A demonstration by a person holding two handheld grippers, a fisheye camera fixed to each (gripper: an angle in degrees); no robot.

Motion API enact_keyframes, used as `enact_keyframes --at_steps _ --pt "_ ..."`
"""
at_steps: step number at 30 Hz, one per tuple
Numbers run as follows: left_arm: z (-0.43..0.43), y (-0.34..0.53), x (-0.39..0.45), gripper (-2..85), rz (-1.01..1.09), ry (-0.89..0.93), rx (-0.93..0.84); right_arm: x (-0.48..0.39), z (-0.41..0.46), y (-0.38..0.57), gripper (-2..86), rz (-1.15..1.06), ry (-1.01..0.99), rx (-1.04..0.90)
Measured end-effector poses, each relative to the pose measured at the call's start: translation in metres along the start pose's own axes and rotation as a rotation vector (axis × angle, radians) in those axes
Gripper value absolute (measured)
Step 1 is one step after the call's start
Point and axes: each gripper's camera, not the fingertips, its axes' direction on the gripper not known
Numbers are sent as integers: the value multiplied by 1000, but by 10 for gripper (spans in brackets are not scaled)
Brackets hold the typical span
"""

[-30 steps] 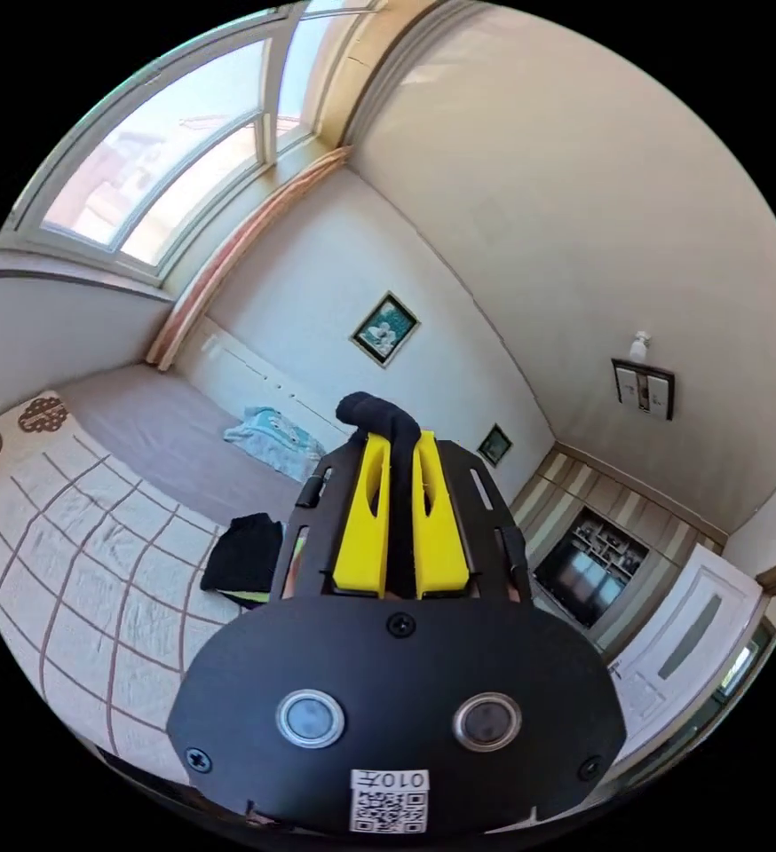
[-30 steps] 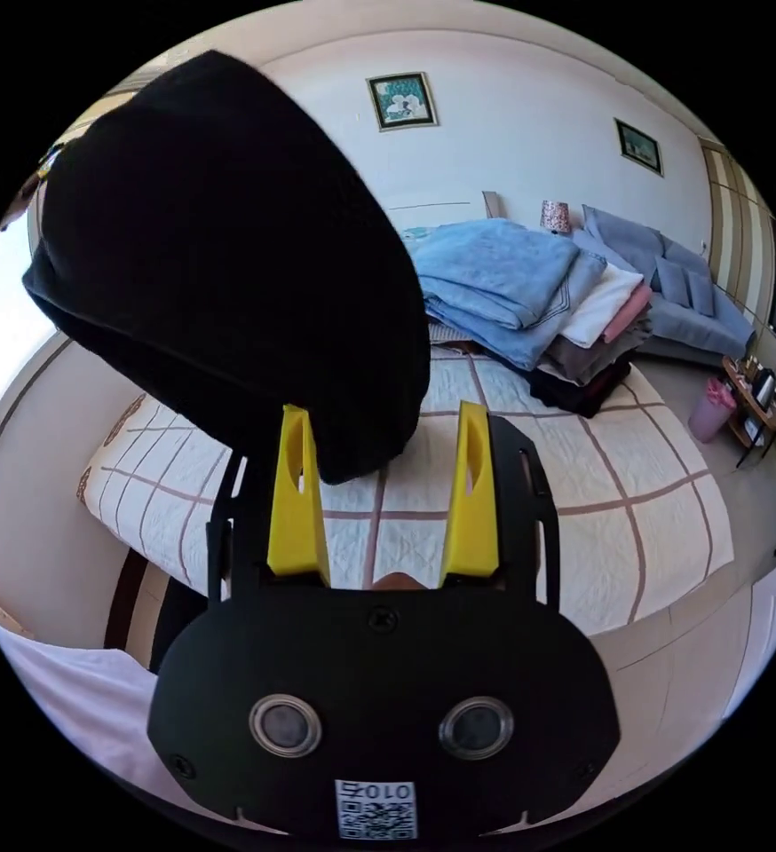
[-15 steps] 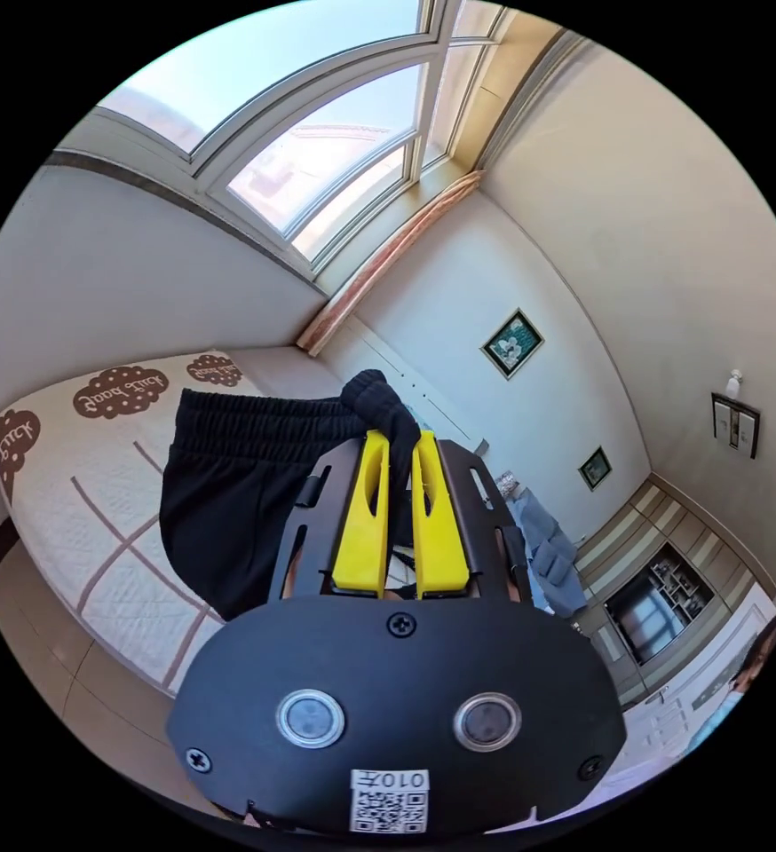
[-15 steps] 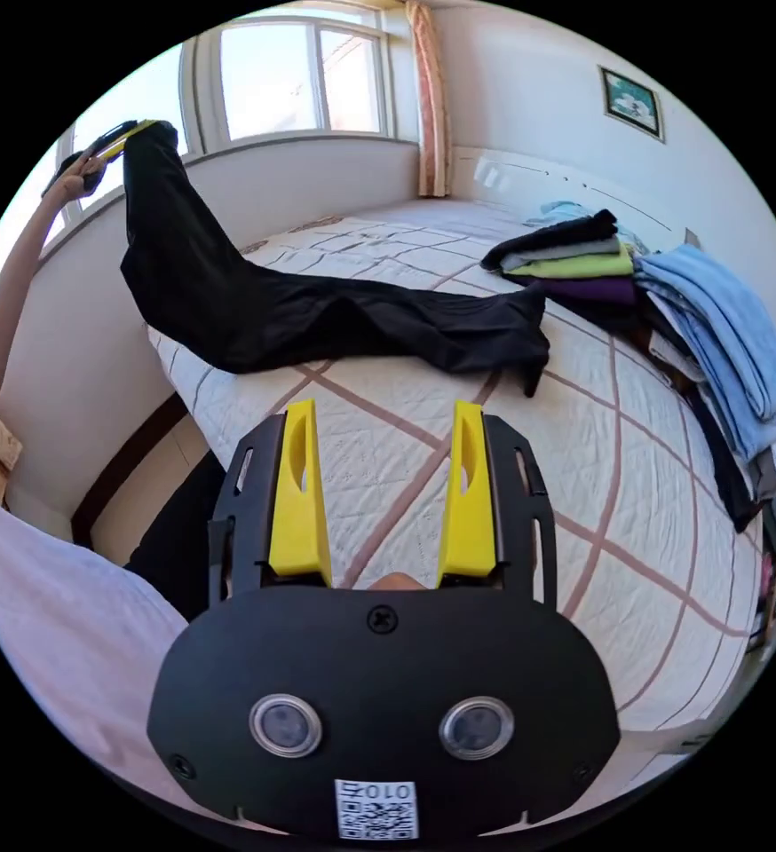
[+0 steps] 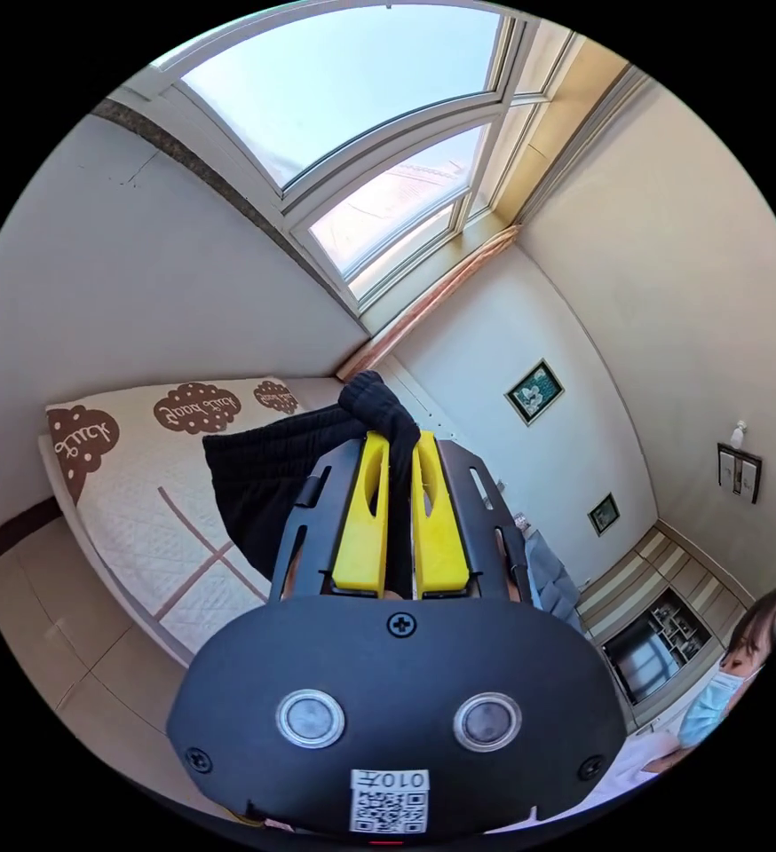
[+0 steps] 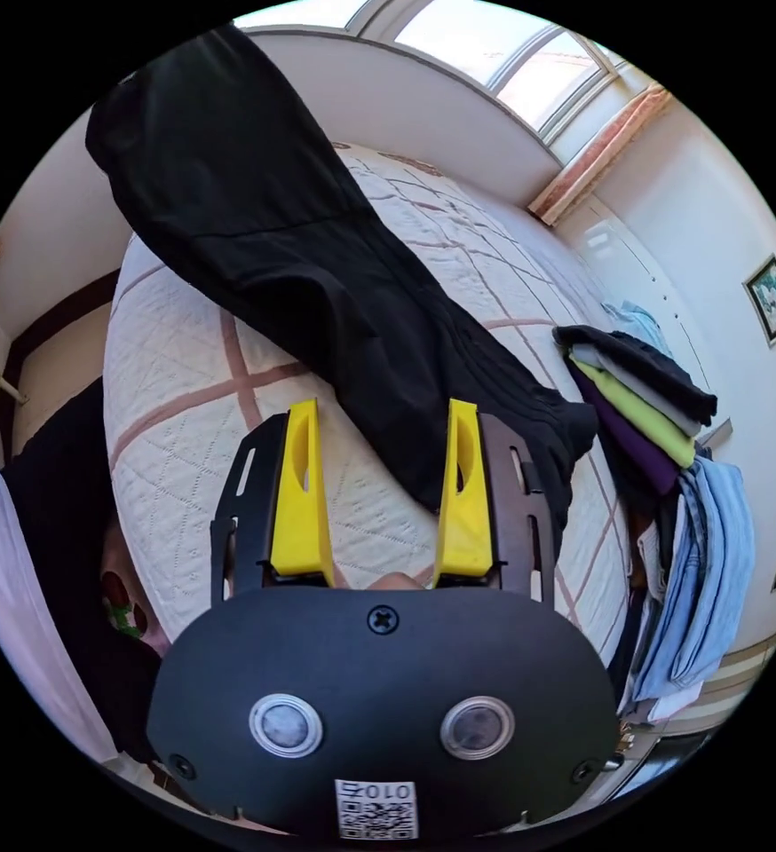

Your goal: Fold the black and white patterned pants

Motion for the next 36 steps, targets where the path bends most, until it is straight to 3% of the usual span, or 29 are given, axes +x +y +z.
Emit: enact_keyframes --at_steps 7,15,20,24,29,36 --pt "-8 -27 43 34 75 23 3 1 7 -23 174 28 -31 -4" --pt "-25 -40 114 34 180 120 15 -27 -15 -28 160 4 -109 149" --pt "-34 -34 150 35 231 161 19 -19 -6 -34 144 115 -9 178" --pt "-52 -32 160 36 262 151 35 22 -15 -16 38 244 37 188" --pt "-45 -30 125 39 188 121 28 87 -79 40 14 403 226 209" --pt "51 2 65 49 34 187 -100 190 -277 135 10 555 529 267"
